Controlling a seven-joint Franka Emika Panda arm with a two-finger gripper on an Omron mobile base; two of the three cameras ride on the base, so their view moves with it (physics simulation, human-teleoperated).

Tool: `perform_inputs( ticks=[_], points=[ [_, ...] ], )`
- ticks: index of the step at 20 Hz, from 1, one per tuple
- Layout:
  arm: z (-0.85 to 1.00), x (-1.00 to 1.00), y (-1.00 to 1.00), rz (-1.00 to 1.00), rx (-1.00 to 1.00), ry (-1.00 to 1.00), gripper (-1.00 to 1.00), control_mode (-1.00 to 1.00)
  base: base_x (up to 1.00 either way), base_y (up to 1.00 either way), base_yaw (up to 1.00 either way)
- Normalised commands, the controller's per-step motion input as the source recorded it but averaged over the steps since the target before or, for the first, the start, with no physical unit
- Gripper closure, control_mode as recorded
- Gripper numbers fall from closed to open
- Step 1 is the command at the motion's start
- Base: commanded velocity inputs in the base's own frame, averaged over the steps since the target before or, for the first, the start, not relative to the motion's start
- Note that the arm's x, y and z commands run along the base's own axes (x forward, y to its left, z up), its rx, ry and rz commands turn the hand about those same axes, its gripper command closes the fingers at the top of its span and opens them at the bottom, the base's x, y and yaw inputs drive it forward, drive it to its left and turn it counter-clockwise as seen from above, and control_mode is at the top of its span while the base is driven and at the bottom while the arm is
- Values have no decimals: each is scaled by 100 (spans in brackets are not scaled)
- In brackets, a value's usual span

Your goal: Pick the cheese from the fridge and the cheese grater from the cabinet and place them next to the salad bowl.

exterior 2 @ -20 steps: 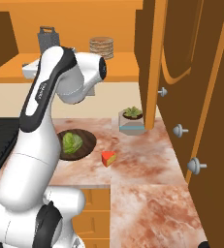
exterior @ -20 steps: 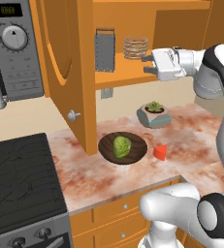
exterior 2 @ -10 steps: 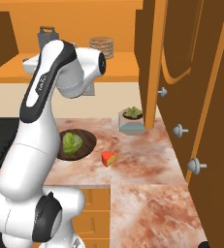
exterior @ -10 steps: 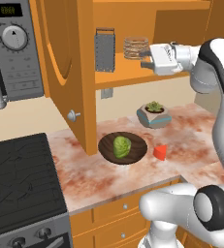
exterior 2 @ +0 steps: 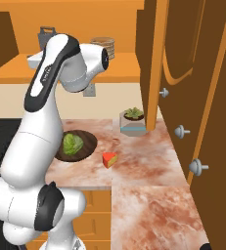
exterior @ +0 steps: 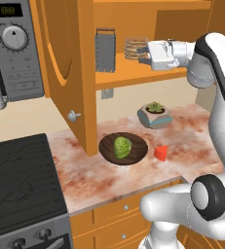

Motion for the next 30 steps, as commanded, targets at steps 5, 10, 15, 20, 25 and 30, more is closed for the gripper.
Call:
perform_inputs(
  ticks=[5, 10, 15, 20, 25, 30],
  points=[
    [0, 21, 0, -1, -2, 0, -100, -100, 0, 0, 0],
    [0, 19, 0, -5, 0, 0, -100, -100, 0, 0, 0],
    [0, 18, 0, -4, 0, 0, -100, -100, 0, 0, 0],
    [0, 19, 0, -3, 0, 0, -100, -100, 0, 0, 0],
    [0, 24, 0, -1, 0, 0, -100, -100, 0, 0, 0],
    [0, 18, 0, -2, 0, -2, -100, -100, 0, 0, 0]
  ],
)
